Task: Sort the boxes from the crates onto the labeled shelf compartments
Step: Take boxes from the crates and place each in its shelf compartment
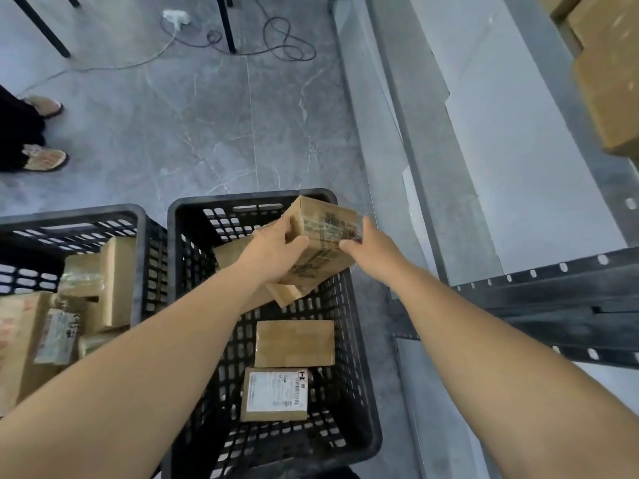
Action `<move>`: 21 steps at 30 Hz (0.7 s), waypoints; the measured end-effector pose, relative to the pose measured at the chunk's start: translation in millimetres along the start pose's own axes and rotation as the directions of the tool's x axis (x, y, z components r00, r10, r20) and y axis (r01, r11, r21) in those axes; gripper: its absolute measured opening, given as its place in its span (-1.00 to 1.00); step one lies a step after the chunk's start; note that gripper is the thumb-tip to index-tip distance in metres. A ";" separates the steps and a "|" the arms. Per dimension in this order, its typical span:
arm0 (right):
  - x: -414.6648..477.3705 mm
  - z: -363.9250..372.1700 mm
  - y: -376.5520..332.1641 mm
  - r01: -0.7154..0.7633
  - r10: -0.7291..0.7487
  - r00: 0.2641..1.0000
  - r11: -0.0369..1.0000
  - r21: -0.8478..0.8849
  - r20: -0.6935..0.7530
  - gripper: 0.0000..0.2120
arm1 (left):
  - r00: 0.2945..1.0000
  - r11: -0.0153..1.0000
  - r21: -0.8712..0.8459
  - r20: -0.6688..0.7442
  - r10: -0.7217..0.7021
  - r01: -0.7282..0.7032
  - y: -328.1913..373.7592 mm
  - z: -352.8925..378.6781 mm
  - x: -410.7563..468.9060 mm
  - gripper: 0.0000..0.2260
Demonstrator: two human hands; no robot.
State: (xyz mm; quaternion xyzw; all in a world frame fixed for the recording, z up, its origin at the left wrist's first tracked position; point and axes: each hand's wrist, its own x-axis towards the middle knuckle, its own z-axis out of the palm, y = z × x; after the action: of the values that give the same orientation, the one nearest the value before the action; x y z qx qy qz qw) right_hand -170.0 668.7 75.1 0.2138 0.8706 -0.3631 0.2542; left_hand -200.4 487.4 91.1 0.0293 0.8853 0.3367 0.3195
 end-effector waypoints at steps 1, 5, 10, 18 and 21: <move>-1.4 0.0 0.5 -0.011 0.010 1.000 0.998 0.064 0.011 -0.33 | 1.000 0.999 -0.053 0.018 -0.009 0.010 -1.4 -2.3 -3.0 -0.57; -13.9 2.9 -5.2 -0.059 0.036 0.994 0.972 0.229 0.101 0.08 | 0.996 0.979 -0.199 0.091 -0.024 0.042 -14.4 -10.9 -23.4 -0.54; -43.2 12.0 -15.8 -0.004 -0.066 0.982 0.930 0.368 0.179 -0.33 | 0.997 0.930 -0.365 0.075 0.003 0.025 -30.6 -24.9 -57.4 -0.51; -97.6 35.7 -53.1 0.024 -0.091 0.991 0.841 0.540 0.097 -0.85 | 0.983 0.878 -0.475 -0.130 -0.129 0.053 -55.3 -53.2 -109.0 -0.74; -113.3 44.0 -64.3 0.069 -0.122 0.991 0.830 0.554 0.059 -0.73 | 0.986 0.854 -0.520 -0.123 -0.108 0.029 -61.5 -69.0 -121.3 -0.47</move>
State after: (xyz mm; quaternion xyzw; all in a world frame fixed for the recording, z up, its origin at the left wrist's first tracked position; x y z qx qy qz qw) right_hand -104.8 573.4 149.8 0.2172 0.7265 -0.6196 0.2030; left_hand -134.4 367.7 158.8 -0.1142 0.7841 0.5514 0.2608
